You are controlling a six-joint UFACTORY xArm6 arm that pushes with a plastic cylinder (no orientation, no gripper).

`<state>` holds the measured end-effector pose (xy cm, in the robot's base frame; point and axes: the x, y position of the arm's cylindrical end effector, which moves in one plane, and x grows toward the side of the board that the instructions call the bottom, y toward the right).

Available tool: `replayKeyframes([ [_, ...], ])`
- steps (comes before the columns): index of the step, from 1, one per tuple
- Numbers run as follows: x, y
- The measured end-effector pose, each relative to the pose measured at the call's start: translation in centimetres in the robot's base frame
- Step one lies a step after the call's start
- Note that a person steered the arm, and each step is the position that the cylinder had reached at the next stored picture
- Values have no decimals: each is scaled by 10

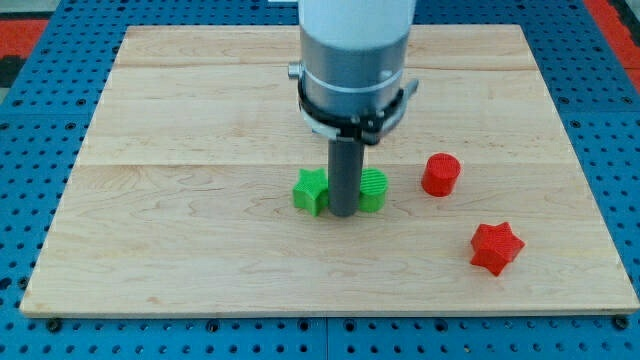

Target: Slide the blue cube towards the center

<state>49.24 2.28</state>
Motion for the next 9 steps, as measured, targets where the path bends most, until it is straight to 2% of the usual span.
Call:
replayKeyframes([
  [2,-17,79],
  [3,-29,98],
  [4,-60,104],
  [5,-90,136],
  [6,-93,181],
  [7,-123,205],
  [8,-118,273],
  [9,-68,320],
])
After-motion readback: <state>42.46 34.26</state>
